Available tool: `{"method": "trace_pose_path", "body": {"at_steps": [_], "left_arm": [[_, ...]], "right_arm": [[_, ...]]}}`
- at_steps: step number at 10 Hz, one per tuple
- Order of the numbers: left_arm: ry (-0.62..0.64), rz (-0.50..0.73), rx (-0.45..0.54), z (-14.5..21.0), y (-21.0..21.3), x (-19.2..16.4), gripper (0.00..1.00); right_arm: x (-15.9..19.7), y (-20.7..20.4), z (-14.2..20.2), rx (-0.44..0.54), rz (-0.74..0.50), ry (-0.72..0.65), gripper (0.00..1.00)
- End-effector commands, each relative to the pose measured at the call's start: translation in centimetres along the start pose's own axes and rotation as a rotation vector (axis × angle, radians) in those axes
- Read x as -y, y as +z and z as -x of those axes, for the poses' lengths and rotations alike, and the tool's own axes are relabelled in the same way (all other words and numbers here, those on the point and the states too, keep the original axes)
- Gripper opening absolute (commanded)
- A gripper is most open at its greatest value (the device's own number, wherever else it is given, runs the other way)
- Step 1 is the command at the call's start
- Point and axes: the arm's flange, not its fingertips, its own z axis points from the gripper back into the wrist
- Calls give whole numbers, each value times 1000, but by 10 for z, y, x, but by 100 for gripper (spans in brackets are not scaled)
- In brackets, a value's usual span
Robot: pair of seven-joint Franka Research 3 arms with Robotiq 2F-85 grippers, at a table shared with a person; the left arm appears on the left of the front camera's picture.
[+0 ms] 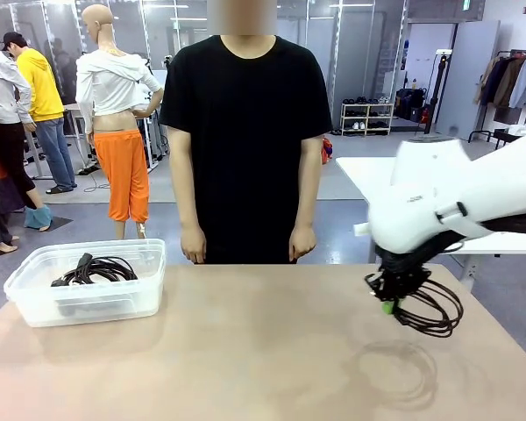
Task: Organize and store the cables.
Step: Place the USB Extension Cable into the Organizing box.
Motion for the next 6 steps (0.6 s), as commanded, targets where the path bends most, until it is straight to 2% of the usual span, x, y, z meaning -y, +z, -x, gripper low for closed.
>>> {"method": "trace_pose_path", "body": {"at_steps": [1,3,6], "left_arm": [[5,4,9,-1,0,0,100],[5,4,9,-1,0,0,100],[5,4,9,-1,0,0,100]], "right_arm": [[-95,13,-33,-66,25,-2,13],[-182,12,-58,-36,46,17,13],[-258,-7,-72,-24,49,27,13]]}}
